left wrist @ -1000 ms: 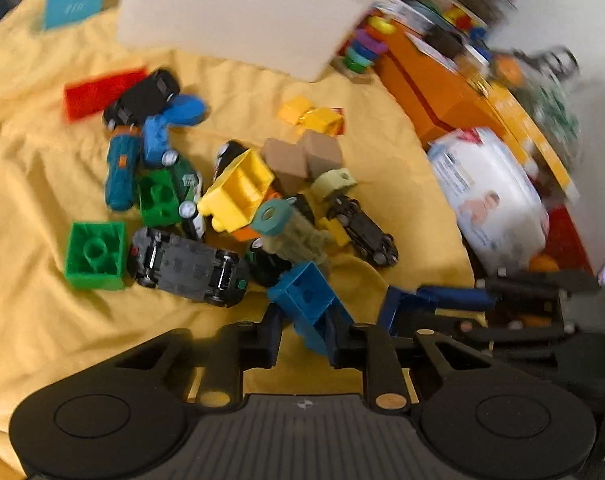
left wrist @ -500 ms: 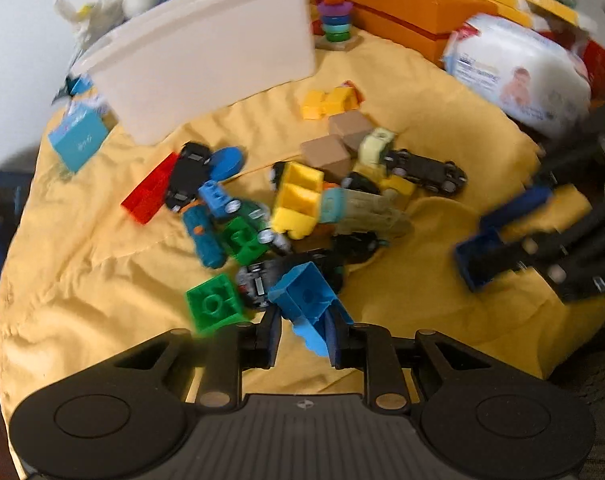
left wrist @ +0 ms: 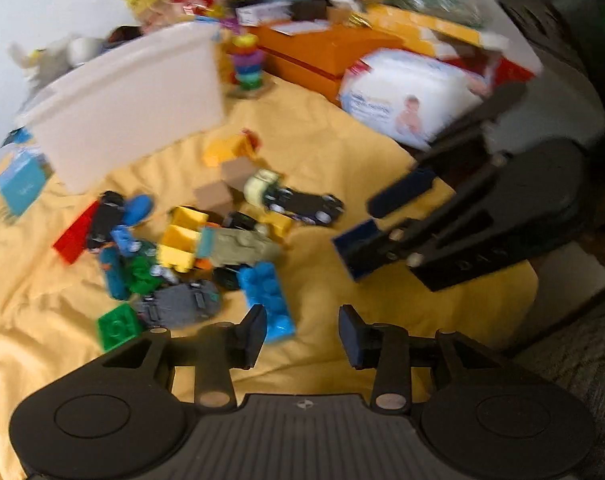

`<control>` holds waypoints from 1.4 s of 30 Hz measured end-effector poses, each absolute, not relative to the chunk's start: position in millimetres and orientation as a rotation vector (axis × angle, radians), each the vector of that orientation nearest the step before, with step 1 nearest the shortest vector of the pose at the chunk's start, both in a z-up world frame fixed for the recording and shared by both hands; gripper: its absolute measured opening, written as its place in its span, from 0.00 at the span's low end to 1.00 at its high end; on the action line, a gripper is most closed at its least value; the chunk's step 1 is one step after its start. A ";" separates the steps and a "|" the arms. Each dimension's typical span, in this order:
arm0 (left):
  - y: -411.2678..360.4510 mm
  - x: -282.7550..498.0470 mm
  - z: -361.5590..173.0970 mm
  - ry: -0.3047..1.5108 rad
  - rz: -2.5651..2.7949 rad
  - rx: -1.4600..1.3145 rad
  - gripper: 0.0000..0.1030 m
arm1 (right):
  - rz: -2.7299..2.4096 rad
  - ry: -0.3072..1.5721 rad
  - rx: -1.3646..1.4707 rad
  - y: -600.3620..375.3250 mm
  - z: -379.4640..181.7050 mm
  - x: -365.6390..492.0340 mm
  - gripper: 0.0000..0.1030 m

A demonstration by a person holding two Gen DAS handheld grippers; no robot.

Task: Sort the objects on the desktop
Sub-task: 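Grasp the light blue brick with the left tool while the right tool grasps a dark blue brick, then carry both blue bricks over the white bin and open both tools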

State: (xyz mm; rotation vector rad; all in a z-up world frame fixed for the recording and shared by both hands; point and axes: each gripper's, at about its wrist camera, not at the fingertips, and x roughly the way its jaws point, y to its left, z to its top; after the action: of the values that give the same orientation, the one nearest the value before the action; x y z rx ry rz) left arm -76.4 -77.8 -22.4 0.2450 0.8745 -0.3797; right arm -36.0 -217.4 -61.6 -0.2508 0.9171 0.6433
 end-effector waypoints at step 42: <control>-40.9 -55.2 -17.5 0.942 -0.401 -0.006 0.26 | 0.583 0.819 -0.209 -217.1 -62.2 -44.6 0.59</control>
State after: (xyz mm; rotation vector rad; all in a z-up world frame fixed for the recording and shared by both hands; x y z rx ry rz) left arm -55.2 -40.9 -17.5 -0.0063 0.9422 -0.4011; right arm -44.6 -217.1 -62.2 -0.2090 0.8193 0.5834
